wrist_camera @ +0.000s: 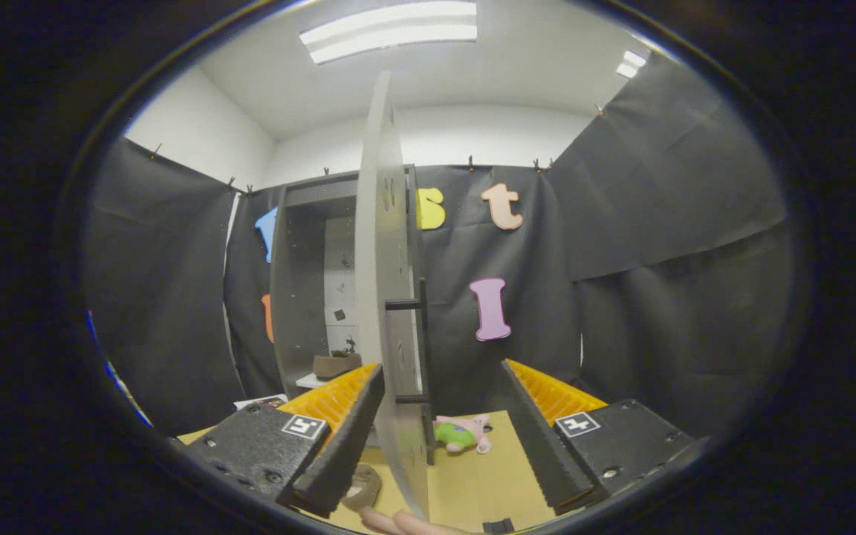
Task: Open the shoe cabinet door, grab the shoes and put them into the shoe cabinet, then close the shoe cabinet door.
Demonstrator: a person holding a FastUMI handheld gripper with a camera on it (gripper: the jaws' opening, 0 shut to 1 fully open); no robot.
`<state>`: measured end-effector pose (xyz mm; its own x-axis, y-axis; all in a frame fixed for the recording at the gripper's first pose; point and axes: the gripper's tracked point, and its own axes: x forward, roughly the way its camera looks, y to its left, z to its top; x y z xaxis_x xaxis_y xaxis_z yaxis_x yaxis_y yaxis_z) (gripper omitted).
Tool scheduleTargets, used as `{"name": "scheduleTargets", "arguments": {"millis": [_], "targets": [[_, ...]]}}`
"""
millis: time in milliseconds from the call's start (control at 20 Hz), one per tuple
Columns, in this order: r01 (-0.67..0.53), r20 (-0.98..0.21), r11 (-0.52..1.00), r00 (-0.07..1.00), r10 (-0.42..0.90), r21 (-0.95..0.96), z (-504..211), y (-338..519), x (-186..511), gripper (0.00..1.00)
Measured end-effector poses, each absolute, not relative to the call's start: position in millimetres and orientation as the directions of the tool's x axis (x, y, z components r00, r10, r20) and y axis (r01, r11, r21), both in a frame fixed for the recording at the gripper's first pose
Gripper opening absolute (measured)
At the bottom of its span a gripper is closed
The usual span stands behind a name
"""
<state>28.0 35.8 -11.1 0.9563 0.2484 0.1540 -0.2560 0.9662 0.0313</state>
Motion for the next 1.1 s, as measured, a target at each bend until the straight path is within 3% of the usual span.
{"name": "scheduleTargets", "arguments": {"millis": [250,750,1100], "targets": [[-0.223,0.123,0.975,0.967,0.223,-0.019,-40,69,15,1.0],[-0.398,-0.068,0.913,0.912,0.404,0.092,-157,194,46,1.0],[-0.405,-0.276,0.91,0.867,0.414,0.091,-279,254,95,1.0]]}}
